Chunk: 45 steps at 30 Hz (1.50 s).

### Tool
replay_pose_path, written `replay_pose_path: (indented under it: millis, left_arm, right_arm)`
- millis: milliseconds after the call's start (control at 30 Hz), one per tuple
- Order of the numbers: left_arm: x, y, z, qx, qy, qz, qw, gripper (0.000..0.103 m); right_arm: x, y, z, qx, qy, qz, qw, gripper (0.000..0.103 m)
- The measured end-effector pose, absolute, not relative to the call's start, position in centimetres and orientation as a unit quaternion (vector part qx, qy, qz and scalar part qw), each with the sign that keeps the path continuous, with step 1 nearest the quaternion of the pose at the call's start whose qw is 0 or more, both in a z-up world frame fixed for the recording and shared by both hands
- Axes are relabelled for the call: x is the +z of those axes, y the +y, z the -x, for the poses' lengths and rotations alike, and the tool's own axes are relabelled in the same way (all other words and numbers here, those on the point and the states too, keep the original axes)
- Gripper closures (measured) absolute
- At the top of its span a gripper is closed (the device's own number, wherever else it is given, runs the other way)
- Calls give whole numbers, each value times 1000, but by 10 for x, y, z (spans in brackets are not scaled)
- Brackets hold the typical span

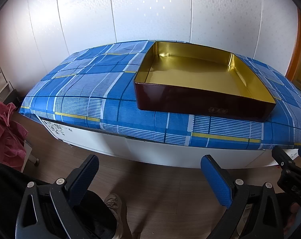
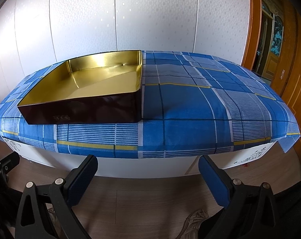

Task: Organize soft objects

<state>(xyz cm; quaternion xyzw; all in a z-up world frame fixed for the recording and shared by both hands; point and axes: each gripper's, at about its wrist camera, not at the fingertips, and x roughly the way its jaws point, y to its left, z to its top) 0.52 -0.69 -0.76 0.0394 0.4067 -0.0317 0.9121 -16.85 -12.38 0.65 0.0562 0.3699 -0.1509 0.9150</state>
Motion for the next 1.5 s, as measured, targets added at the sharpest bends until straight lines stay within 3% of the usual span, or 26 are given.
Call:
replay_pose_path:
  millis: [533,933,1233,1500]
  left_arm:
    - [-21,8,-14,-94,454,42,885,0]
    - [-53,14,-26,-56,516,35,854,0]
    - [-81,12,-28,-53,558,29,828,0]
    - [-106,15,-32,-53,591,34,804,0]
  right_arm:
    - [1,-113,162,-108,395,-49,911,0]
    - [-58,-23,156,11,458,223,861,0]
    - [-137,-43,118,8,567,250,785,0]
    - [-181,-63,94,-33,546,357,758,0]
